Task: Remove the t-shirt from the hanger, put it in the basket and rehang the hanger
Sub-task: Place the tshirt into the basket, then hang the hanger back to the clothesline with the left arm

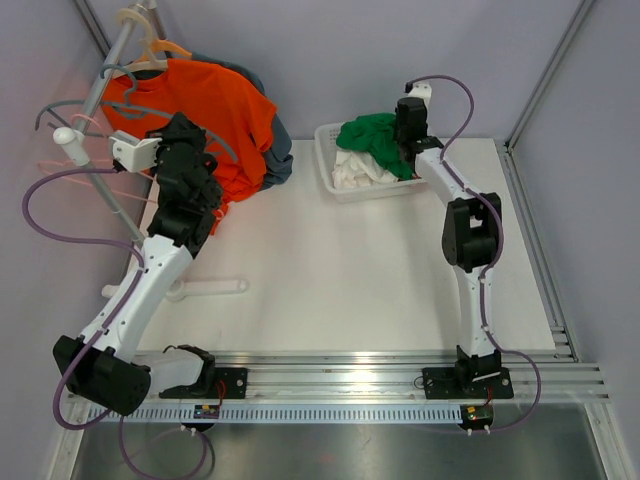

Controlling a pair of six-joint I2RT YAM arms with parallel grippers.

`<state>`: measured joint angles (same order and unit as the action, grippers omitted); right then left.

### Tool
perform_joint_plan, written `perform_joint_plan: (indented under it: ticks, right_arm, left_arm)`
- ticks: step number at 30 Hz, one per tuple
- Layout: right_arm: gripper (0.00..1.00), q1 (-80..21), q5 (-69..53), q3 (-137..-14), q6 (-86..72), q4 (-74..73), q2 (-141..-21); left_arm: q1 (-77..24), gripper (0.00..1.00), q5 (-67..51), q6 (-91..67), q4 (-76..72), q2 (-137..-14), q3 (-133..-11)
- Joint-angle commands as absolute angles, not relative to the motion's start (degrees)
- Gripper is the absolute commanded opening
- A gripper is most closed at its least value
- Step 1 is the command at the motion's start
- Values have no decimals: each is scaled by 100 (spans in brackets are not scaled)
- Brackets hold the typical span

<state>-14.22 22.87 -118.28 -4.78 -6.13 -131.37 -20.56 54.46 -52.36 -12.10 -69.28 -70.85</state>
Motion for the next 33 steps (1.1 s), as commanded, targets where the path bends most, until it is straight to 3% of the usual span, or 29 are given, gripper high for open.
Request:
perform_joint_plan:
  ticks: [1, 8, 13, 16, 20, 24, 33]
  right_arm:
    - [0, -1521, 2119, -11786, -1036, -624, -13542]
    - [0, -1512, 2074, -11936, -1494, -967, -13800]
    - [2, -1521, 2048, -10384, -1573, 368, -12800]
    - [12, -1538, 2144, -10038, -1503, 580, -12508]
    - [46, -1556, 2285, -9791, -1380, 756, -12323]
    - [70, -1582, 2355, -9686, -1362, 861, -12165]
    - [79, -1635, 2487, -9256, -1283, 1204, -11629]
  left_arm:
    - [-1960, 0, 5537, -5229, -1372, -6935, -7383]
    - [-1846, 0, 5608, -5431, -1117, -6970, -7365]
    - [-1679, 0, 5476, -5730, -677, -7049, -7506]
    - [-1626, 0, 5476, -5818, -615, -7023, -7462]
    - [-1459, 0, 5292, -5968, -361, -7031, -7497]
    - [-1354, 0, 5265, -6073, -281, -7014, -7462]
    - [-1292, 0, 5282, -6152, -263, -6926, -7331]
